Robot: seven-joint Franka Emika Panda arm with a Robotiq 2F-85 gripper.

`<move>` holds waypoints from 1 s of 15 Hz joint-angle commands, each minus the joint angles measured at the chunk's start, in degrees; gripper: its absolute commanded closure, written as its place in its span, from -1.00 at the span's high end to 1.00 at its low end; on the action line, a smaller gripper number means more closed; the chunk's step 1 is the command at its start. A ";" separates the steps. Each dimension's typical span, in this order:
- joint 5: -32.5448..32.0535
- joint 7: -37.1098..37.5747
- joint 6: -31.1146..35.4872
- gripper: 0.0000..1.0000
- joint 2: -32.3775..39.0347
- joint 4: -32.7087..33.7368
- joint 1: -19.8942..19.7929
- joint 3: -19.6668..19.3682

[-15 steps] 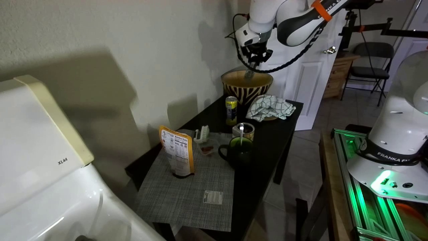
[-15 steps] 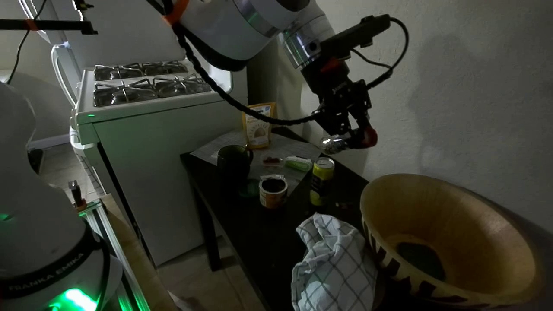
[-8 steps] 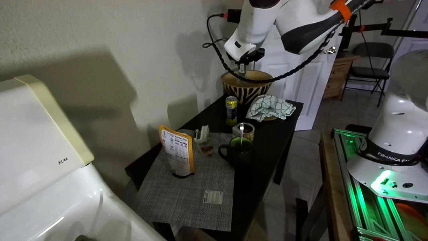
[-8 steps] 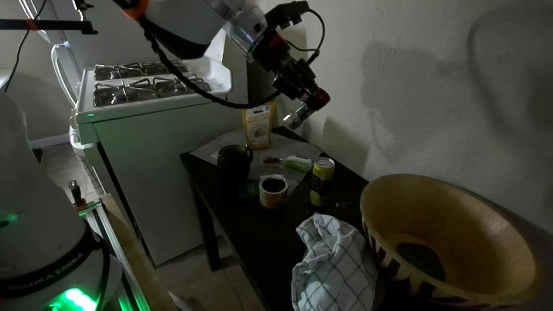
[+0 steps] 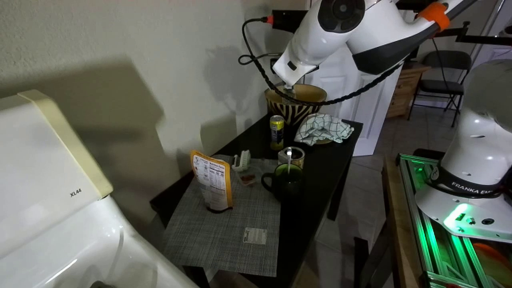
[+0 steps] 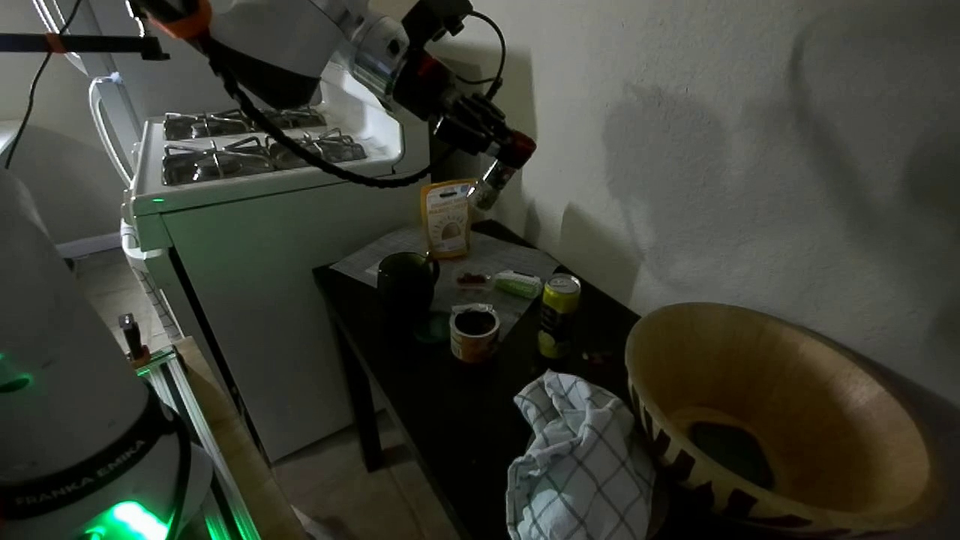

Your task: Pick up the clear bottle of pepper from the wooden bowl and place it in the black mug

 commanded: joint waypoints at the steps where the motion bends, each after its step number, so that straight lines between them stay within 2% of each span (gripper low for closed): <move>1: -0.96 0.70 -2.53 -0.57 0.01 -0.31 2.16 -0.25; 6: 0.53 4.86 -12.59 -0.57 -0.21 -2.01 7.97 6.04; 11: 2.98 15.22 -27.22 -0.57 3.22 -2.55 13.48 11.47; 13: 4.87 20.04 -28.74 -0.57 6.07 -1.94 15.18 12.03; 15: 6.12 23.66 -27.47 -0.57 9.19 -1.11 16.46 12.31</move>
